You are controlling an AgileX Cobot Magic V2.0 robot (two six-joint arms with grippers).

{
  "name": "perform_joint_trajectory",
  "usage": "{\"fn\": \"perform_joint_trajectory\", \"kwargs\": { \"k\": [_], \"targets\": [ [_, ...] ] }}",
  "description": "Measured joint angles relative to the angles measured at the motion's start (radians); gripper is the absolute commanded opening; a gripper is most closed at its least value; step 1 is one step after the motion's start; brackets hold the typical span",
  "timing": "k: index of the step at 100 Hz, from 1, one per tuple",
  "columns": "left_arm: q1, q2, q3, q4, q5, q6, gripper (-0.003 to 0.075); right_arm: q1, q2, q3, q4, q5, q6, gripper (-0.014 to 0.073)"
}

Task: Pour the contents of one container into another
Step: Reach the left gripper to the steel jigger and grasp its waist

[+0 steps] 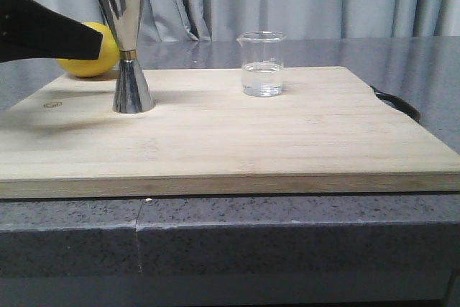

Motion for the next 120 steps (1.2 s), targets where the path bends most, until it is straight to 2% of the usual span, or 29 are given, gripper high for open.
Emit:
{"fn": "perform_joint_trajectory", "kwargs": {
  "k": [34, 65, 72, 98, 105, 120],
  "targets": [
    [-0.093, 0.099, 0.000, -0.167, 0.000, 0.174, 0.0600, 0.000, 0.000, 0.000, 0.008, -0.012, 0.000, 0.0605],
    [-0.152, 0.143, 0.000, -0.253, -0.003, 0.209, 0.0597, 0.000, 0.000, 0.000, 0.010, -0.012, 0.000, 0.0605],
    [-0.153, 0.143, 0.000, -0.255, -0.003, 0.210, 0.0566, 0.000, 0.000, 0.000, 0.010, -0.012, 0.000, 0.0605],
    [-0.153, 0.143, 0.000, -0.257, -0.003, 0.211, 0.0344, 0.000, 0.000, 0.000, 0.010, -0.012, 0.000, 0.0605],
    [-0.153, 0.143, 0.000, -0.257, -0.003, 0.211, 0.0314, 0.000, 0.000, 0.000, 0.012, -0.012, 0.000, 0.0605],
    [-0.153, 0.143, -0.002, -0.257, -0.003, 0.211, 0.0312, 0.000, 0.000, 0.000, 0.012, -0.012, 0.000, 0.0605]
  ]
}}
